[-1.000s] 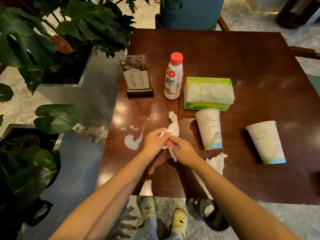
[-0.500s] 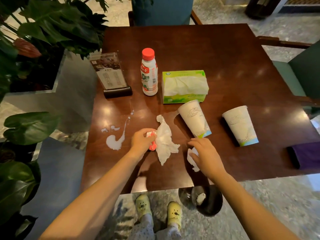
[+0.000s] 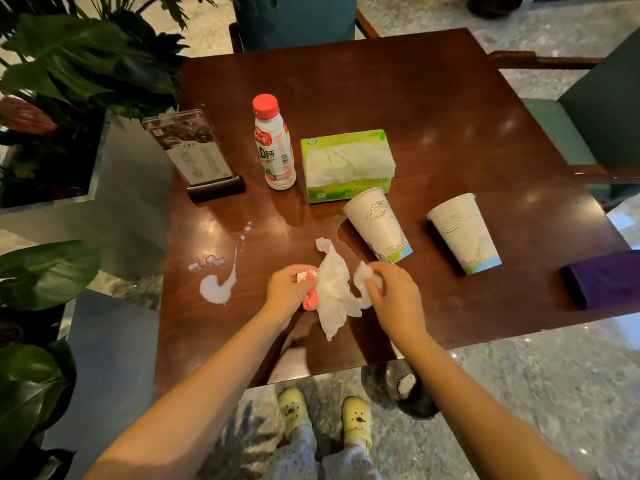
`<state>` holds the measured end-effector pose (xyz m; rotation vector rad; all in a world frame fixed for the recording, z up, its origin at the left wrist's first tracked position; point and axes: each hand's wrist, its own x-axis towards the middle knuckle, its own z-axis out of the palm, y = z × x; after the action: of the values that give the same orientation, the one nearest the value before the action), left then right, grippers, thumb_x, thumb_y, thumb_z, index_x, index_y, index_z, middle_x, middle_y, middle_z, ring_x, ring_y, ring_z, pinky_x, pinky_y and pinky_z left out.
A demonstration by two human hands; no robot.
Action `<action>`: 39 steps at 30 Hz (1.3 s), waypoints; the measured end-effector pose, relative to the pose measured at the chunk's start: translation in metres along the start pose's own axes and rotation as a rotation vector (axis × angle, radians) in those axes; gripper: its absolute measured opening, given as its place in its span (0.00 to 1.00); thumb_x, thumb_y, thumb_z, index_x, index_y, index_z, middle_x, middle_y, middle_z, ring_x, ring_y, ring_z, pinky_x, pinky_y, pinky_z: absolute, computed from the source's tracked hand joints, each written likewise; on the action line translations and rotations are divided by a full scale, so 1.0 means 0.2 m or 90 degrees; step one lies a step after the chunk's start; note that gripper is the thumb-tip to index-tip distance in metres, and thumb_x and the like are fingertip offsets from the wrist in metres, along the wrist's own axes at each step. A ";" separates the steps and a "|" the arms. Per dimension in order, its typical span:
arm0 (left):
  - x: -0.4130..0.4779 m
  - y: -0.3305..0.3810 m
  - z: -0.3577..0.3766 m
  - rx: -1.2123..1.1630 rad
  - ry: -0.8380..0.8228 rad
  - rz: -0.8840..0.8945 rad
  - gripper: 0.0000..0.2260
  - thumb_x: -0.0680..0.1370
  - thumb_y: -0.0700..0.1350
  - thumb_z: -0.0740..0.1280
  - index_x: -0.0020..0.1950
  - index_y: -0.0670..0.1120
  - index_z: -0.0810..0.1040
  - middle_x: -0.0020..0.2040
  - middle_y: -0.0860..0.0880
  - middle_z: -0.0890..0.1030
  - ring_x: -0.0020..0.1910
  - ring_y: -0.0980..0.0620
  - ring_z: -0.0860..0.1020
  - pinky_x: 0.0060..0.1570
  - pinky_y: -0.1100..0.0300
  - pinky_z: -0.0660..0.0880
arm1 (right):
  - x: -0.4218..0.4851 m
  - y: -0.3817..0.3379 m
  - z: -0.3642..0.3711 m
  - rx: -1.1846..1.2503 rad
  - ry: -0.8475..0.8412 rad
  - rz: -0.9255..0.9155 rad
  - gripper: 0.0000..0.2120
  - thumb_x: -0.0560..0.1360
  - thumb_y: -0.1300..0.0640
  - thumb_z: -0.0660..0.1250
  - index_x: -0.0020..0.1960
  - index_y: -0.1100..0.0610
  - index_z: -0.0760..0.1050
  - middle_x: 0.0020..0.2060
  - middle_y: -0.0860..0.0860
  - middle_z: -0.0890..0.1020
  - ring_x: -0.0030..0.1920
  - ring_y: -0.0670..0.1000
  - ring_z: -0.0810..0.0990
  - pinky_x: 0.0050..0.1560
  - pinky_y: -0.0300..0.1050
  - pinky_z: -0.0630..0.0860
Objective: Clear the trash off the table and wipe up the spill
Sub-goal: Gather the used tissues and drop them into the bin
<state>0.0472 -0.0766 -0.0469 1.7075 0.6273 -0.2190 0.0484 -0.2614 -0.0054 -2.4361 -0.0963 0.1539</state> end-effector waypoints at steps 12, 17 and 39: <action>-0.06 0.01 0.02 -0.113 -0.119 -0.005 0.05 0.76 0.44 0.67 0.48 0.47 0.82 0.44 0.43 0.83 0.42 0.50 0.79 0.44 0.59 0.76 | 0.03 -0.02 0.29 0.073 -0.129 -0.007 0.12 0.75 0.60 0.64 0.58 0.55 0.75 0.51 0.56 0.74 0.49 0.53 0.76 0.51 0.45 0.77; -0.07 0.03 0.02 -0.181 -0.110 -0.043 0.10 0.75 0.36 0.67 0.52 0.47 0.80 0.44 0.49 0.83 0.39 0.55 0.82 0.40 0.63 0.78 | 0.03 -0.02 0.22 0.079 -0.156 -0.042 0.23 0.74 0.56 0.69 0.68 0.57 0.71 0.70 0.54 0.69 0.71 0.54 0.62 0.73 0.48 0.61; -0.40 0.32 0.57 -0.136 -0.339 0.007 0.06 0.75 0.41 0.67 0.51 0.42 0.82 0.44 0.48 0.84 0.43 0.55 0.81 0.45 0.67 0.77 | -0.29 0.23 -0.44 0.405 0.079 0.157 0.16 0.72 0.54 0.71 0.59 0.54 0.79 0.54 0.46 0.82 0.53 0.40 0.79 0.53 0.31 0.74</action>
<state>0.0347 -0.2153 0.0173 1.3665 0.2345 -0.5556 0.0037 -0.3586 0.0358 -1.8067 0.2720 0.1190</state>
